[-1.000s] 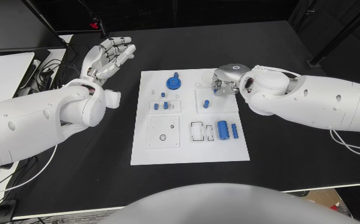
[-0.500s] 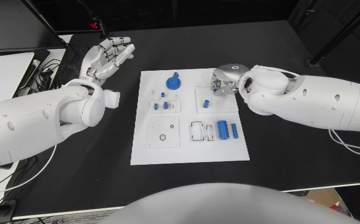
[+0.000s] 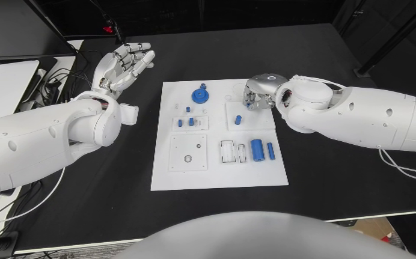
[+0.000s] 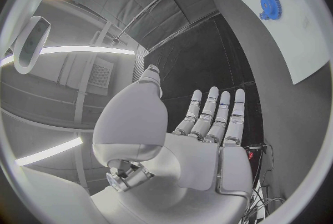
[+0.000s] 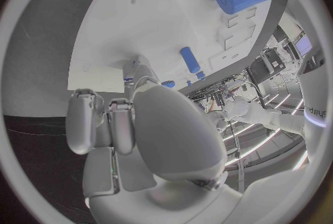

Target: Assemble the parts on the task board

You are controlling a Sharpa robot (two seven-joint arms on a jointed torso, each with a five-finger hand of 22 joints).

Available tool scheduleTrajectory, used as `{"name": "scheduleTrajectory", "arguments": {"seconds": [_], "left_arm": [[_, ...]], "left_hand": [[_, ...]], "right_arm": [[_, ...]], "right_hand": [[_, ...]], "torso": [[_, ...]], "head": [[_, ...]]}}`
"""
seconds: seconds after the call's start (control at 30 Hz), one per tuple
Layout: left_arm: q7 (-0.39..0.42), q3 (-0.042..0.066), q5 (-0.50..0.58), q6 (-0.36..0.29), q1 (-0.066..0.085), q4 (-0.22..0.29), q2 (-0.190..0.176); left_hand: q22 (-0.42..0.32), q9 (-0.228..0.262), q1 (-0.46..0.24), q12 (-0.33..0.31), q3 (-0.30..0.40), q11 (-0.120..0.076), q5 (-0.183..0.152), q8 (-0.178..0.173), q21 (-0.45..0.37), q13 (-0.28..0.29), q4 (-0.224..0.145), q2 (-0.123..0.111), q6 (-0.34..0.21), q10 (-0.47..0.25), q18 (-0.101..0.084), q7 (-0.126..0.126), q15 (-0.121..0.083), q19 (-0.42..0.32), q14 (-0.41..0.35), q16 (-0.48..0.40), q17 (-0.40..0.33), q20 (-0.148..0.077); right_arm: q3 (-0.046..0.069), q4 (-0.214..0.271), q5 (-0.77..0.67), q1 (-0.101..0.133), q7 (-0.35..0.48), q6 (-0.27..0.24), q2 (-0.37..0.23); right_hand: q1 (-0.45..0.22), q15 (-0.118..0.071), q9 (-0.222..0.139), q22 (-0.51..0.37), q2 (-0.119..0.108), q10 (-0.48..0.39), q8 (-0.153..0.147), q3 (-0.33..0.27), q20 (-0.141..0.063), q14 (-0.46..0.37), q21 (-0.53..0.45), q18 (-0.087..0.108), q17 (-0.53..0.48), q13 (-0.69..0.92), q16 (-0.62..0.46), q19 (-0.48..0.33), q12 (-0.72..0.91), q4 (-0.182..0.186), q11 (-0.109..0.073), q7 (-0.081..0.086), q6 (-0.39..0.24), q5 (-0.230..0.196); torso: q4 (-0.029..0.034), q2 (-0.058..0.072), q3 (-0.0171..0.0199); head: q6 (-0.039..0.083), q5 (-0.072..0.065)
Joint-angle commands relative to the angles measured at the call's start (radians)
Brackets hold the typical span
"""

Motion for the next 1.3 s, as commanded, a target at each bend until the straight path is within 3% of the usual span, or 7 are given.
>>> {"name": "scheduleTrajectory", "arguments": {"seconds": [0.03, 0.8, 1.3], "left_arm": [[0.113, 0.001, 0.002, 0.009, 0.001, 0.000, 0.000], [0.112, 0.001, 0.002, 0.010, 0.000, -0.001, -0.001], [0.111, 0.001, 0.002, 0.011, -0.001, -0.002, -0.001]], "left_hand": [[-0.001, -0.002, -0.002, 0.007, 0.006, 0.000, -0.004, 0.005, 0.001, -0.001, 0.000, 0.012, -0.006, -0.006, 0.004, 0.153, 0.003, 0.006, -0.008, 0.007, -0.003, -0.001], [-0.002, -0.004, 0.000, 0.015, 0.008, 0.000, 0.002, 0.008, 0.001, -0.003, 0.000, 0.016, -0.007, -0.010, 0.004, 0.153, 0.003, 0.006, -0.010, 0.013, -0.009, -0.001], [-0.002, -0.004, 0.000, 0.015, 0.008, 0.000, 0.002, 0.008, 0.001, -0.003, 0.000, 0.016, -0.007, -0.010, 0.004, 0.153, 0.003, 0.006, -0.010, 0.013, -0.009, -0.001]], "right_arm": [[-0.005, 0.004, 0.009, -0.005, -0.001, 0.014, -0.001], [-0.004, 0.051, 0.030, -0.006, 0.050, -0.170, -0.043], [-0.003, 0.132, 0.031, -0.005, 0.065, -0.226, -0.102]], "right_hand": [[0.010, -0.005, 0.001, 0.183, 0.000, 0.010, 0.006, 0.007, -0.006, 0.084, -0.004, 0.006, 0.156, 0.001, -0.007, 0.014, -0.008, 0.001, 0.000, 0.000, 0.012, -0.001], [-0.001, -0.005, -0.001, 0.181, -0.010, 0.007, -0.003, 0.017, -0.006, 0.080, -0.008, 0.007, 0.140, 0.001, -0.018, 0.013, -0.025, 0.007, 0.002, 0.001, 0.012, -0.001], [0.001, -0.005, -0.001, 0.182, -0.009, 0.007, -0.005, 0.023, -0.006, 0.081, -0.006, 0.006, 0.144, 0.001, -0.015, 0.014, -0.028, 0.007, 0.002, 0.001, 0.012, -0.001]], "torso": [[0.0004, 0.000, 0.0002], [0.0000, 0.000, 0.0002], [-0.0002, -0.001, 0.0002]], "head": [[0.000, 0.000], [0.002, 0.005], [0.003, 0.009]]}}
